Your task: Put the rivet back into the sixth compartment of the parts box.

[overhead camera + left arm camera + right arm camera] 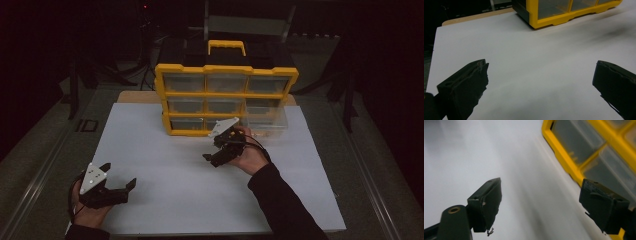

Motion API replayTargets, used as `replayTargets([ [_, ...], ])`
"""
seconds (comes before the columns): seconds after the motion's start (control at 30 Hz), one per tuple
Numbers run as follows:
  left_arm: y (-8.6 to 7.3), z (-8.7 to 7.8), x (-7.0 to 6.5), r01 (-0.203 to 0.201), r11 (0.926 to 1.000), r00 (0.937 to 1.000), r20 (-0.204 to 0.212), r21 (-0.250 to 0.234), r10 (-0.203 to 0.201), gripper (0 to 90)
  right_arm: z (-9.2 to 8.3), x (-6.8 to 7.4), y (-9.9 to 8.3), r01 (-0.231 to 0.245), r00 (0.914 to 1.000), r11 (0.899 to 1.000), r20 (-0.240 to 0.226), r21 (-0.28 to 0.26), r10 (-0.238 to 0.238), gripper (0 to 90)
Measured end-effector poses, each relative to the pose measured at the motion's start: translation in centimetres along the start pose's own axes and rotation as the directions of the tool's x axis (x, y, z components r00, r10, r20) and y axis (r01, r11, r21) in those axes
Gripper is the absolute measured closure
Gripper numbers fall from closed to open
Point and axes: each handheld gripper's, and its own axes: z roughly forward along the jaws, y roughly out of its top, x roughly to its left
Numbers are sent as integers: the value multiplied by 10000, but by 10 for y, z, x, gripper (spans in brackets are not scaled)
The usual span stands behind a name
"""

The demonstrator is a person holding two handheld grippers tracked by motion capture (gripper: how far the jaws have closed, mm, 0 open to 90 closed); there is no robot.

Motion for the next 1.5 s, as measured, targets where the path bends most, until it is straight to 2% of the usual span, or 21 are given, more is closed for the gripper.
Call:
replayTargets([
  [0.27, 0, 0, 0, -18, 10000, 10000, -18, -24, 18, 8, -10, -1, -37, -660, 9977, 9968, 132, -448, 667, 180],
  [0.4, 0, -1, 0, -18, 10000, 10000, -39, -30, 18, 8, -19, 2, -63, -993, 9945, 9923, 256, -735, 1014, 179],
  [0.5, 0, -1, -1, -27, 10000, 10000, -46, -25, 27, 8, -27, 3, -82, -1562, 9870, 9812, 214, -1137, 1596, 179],
  [0.6, 0, -2, -1, -44, 10000, 10000, -61, -39, 43, 8, -38, 4, -95, -1787, 9817, 9742, 414, -1376, 1859, 178],
  [0.67, 0, -2, -1, -28, 10000, 10000, -66, -63, 27, 8, -42, 3, -99, -1799, 9807, 9734, 505, -1416, 1886, 178],
  [0.73, 0, -3, -1, -25, 10000, 9999, -100, -62, 24, 8, -53, 3, -110, -1836, 9764, 9685, 828, -1683, 1995, 178],
  [0.87, 0, -4, -1, -39, 10000, 9999, -125, -76, 38, 8, -62, 1, -131, -2193, 9649, 9589, 1059, -1799, 2405, 173],
  [0.93, 0, -4, -1, -37, 9999, 9999, -155, -105, 35, 8, -68, 0, -146, -2554, 9528, 9446, 1120, -2063, 2821, 168],
  [1.03, 0, -5, -2, -45, 9999, 9998, -195, -164, 42, 8, -76, 1, -165, -3137, 9322, 9121, 973, -2639, 3487, 163],
  [1.07, 0, -6, -2, -58, 9998, 9998, -198, -181, 55, 8, -79, 2, -172, -3350, 9223, 8997, 979, -2798, 3739, 161],
  [1.13, 1, -7, -3, -44, 9998, 9998, -206, -200, 40, 8, -82, 4, -181, -3457, 9127, 8913, 1153, -2936, 3919, 155],
  [1.23, 1, -7, -3, -73, 9998, 9997, -216, -196, 69, 8, -86, 4, -190, -3537, 9036, 8777, 1245, -3233, 4100, 153],
  [1.3, 0, -7, -3, -97, 9997, 9997, -232, -203, 93, 8, -85, 3, -193, -3550, 8997, 8764, 1358, -3255, 4149, 148],
  [1.37, 0, -6, -3, -119, 9997, 9996, -253, -217, 113, 8, -84, 2, -193, -3537, 8998, 8737, 1337, -3338, 4154, 146],
  [1.5, -1, -6, -2, -149, 9997, 9996, -252, -183, 145, 8, -84, 2, -194, -3359, 9059, 8828, 1441, -3282, 3983, 140],
])
